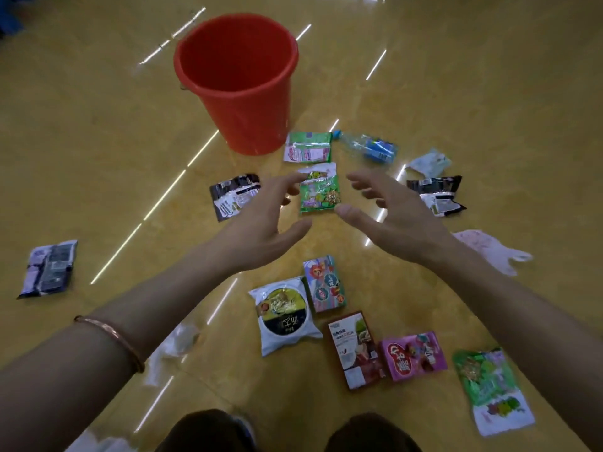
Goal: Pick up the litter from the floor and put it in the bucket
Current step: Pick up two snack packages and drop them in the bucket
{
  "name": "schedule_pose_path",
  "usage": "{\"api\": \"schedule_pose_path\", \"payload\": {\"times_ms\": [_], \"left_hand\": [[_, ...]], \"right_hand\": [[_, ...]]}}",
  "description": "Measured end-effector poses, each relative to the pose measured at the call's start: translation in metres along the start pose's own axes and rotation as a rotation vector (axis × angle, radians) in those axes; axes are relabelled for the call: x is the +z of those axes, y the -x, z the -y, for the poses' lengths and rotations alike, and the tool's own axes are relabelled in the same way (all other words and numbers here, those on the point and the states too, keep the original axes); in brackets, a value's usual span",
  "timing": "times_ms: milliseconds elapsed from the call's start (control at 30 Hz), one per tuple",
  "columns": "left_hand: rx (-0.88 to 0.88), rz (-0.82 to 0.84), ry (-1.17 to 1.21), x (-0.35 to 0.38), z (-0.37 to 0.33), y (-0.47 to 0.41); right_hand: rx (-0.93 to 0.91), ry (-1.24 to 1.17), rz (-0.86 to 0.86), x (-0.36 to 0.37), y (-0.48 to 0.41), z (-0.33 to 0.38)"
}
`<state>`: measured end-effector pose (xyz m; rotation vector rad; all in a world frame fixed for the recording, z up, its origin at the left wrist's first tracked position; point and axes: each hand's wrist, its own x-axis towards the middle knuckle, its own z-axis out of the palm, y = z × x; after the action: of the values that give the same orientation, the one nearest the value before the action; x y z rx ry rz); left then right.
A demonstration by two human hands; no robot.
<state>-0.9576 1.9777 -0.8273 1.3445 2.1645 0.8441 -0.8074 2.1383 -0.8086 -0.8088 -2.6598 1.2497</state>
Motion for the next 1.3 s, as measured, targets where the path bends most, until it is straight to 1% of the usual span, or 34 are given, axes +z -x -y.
{"api": "schedule_pose_path", "payload": {"times_ms": [133, 300, 533, 667, 733, 867, 1100, 1300], "left_hand": [[-0.014, 0.011, -0.042, 0.048, 0.066, -0.002], [-0.035, 0.042, -0.074, 0.094, 0.127, 0.005], [-0.071, 0.184, -0.24, 0.148, 0.193, 0.019], [-0.142, 0.354, -0.416, 0.183, 0.223, 0.029], [-0.168, 0.419, -0.465, 0.198, 0.231, 0.035], [-0.152, 0.54, -0.576, 0.219, 0.237, 0.046], [-0.197, 0.588, -0.724, 0.233, 0.24, 0.055], [-0.181, 0.585, -0.742, 0.234, 0.236, 0.053]], "right_hand": [[0.013, 0.028, 0.022, 0.056, -0.019, -0.057], [0.033, 0.043, 0.069, 0.118, -0.037, -0.107], [0.101, 0.069, 0.114, 0.18, -0.046, -0.151], [0.186, 0.134, 0.152, 0.206, -0.044, -0.174], [0.221, 0.177, 0.177, 0.214, -0.041, -0.183], [0.238, 0.288, 0.231, 0.225, -0.034, -0.196], [0.392, 0.5, 0.302, 0.247, -0.025, -0.217], [0.476, 0.443, 0.324, 0.265, -0.023, -0.221]]}}
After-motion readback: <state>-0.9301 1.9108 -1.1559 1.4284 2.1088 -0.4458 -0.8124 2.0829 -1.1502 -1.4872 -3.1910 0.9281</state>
